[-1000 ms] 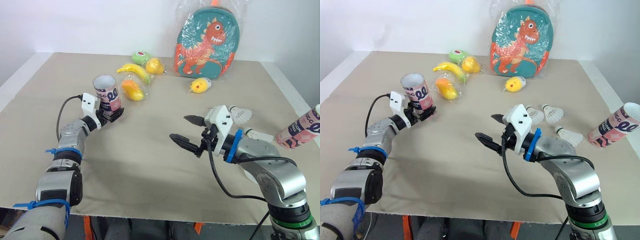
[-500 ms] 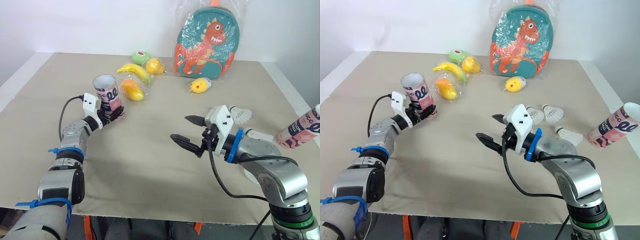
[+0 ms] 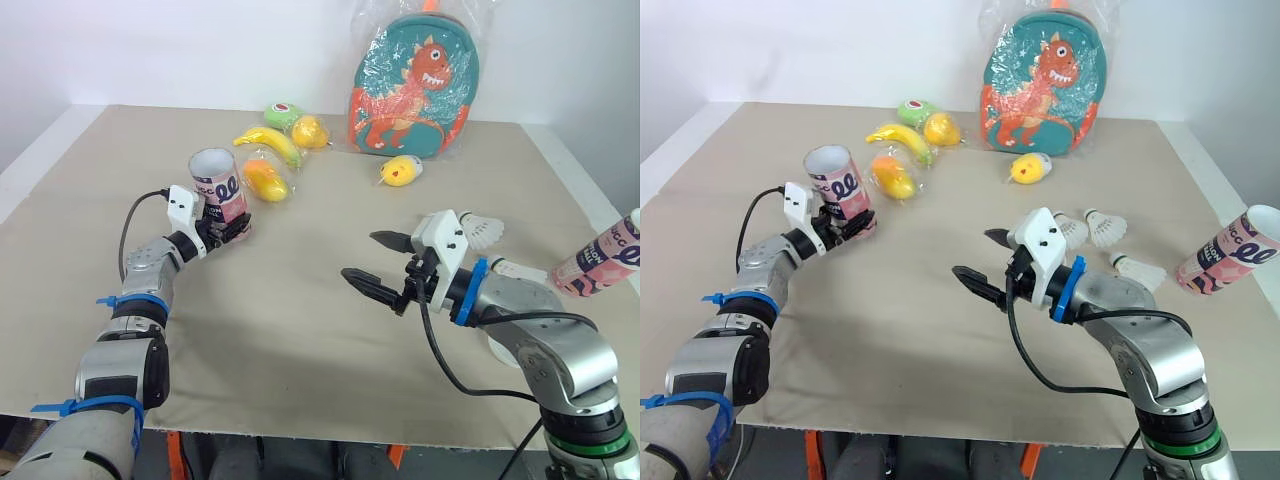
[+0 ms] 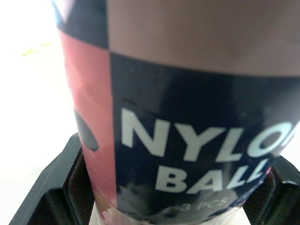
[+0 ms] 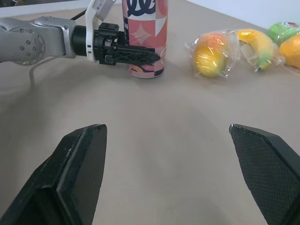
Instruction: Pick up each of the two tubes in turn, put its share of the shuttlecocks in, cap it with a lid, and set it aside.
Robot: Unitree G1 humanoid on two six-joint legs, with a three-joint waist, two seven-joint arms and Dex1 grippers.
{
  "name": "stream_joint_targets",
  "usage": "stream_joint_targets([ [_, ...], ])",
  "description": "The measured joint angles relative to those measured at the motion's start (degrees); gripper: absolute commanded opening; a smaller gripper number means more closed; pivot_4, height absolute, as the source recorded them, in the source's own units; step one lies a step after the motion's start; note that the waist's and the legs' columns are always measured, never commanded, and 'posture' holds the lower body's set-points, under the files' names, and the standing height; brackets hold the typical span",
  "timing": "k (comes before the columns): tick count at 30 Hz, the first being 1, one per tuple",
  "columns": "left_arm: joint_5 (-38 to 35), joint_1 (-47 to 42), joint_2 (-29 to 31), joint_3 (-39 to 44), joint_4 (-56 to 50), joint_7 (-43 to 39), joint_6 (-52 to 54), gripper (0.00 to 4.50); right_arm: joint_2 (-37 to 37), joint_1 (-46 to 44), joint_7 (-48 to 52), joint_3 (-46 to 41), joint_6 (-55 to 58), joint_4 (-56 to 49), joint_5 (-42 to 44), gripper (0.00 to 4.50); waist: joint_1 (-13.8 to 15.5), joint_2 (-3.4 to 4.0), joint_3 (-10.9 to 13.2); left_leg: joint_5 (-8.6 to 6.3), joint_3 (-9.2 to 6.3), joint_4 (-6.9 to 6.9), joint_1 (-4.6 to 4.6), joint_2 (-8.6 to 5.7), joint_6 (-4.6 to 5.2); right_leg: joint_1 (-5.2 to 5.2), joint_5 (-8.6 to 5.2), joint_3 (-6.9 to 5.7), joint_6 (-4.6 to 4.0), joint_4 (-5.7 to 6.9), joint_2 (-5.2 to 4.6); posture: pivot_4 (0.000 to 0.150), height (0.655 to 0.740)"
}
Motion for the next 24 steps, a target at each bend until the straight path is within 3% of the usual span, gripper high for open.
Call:
stream_joint_targets([
  [19,0.1,0.0,0.0,0.0,0.0,-0.2,0.0,3.71,-0.7,0.0,-0.3,0.0,0.2,-0.1,0.8,4.5,0.0,0.0,0.0,0.0,-0.01,0.02,0.0,0.0,0.0,0.0,0.0,-0.01,0.0,0.02,0.0,0.15,0.74],
  [21,0.0,0.6,0.0,-0.2,-1.2,-2.0,0.3,3.71,-1.0,0.2,-0.6,-0.2,0.2,-0.1,0.9,4.5,0.0,0.0,0.0,0.0,0.0,0.02,0.0,0.0,0.0,0.0,0.0,-0.01,-0.01,0.02,0.0,0.15,0.74],
  [24,-0.5,4.4,1.4,-3.4,-8.8,-13.1,3.5,3.71,-1.7,2.0,-1.0,-4.0,0.4,-0.1,2.0,4.5,-0.1,0.0,0.0,0.0,0.0,0.0,-0.02,-0.01,0.0,0.0,0.01,-0.01,-0.02,0.02,-0.01,0.15,0.74],
])
